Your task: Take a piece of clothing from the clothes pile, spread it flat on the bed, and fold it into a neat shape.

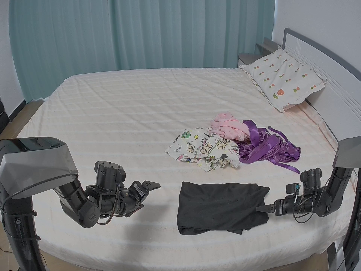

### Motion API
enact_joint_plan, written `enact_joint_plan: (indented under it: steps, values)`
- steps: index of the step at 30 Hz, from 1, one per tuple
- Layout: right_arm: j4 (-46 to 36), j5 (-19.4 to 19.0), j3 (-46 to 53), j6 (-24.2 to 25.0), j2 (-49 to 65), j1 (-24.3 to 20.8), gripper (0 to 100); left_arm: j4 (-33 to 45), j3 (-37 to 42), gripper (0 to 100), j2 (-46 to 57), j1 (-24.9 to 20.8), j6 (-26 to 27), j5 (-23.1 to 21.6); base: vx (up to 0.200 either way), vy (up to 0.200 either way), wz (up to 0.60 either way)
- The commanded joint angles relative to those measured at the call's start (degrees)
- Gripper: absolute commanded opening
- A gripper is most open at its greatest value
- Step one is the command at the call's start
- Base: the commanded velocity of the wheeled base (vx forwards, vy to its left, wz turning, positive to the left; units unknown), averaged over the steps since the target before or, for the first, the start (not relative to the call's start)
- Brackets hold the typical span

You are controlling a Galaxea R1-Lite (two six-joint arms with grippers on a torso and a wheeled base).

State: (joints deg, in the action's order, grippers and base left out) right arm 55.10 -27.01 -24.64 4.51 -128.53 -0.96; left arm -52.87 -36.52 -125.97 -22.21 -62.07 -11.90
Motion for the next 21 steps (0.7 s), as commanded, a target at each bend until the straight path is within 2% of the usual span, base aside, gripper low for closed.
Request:
enact_joint_plan:
  steps: [1,7,11,12,21]
  values:
    - [2.29,-0.23,1.87,-0.73,-3.22,0.44,100,-0.04,0.05,100,-0.07,-0.03,0.02,0.03,0.0,0.0,0.0]
    - [9.15,-0.06,2.84,-0.29,-7.0,-0.79,100,-0.04,0.05,100,-0.07,-0.03,0.02,0.03,0.0,0.0,0.0]
    - [10.46,0.03,2.93,-0.2,-8.5,-2.11,100,-0.04,-0.04,100,-0.07,-0.03,0.02,0.03,0.0,0.0,0.0]
    - [10.2,0.03,3.1,-0.2,-8.5,-2.38,0,-0.04,-0.04,100,-0.07,-0.03,0.02,0.03,0.0,0.0,0.0]
    - [9.23,0.3,5.04,-0.38,-6.04,-0.97,0,-0.04,-0.13,100,-0.07,-0.03,0.02,0.03,0.0,0.0,0.0]
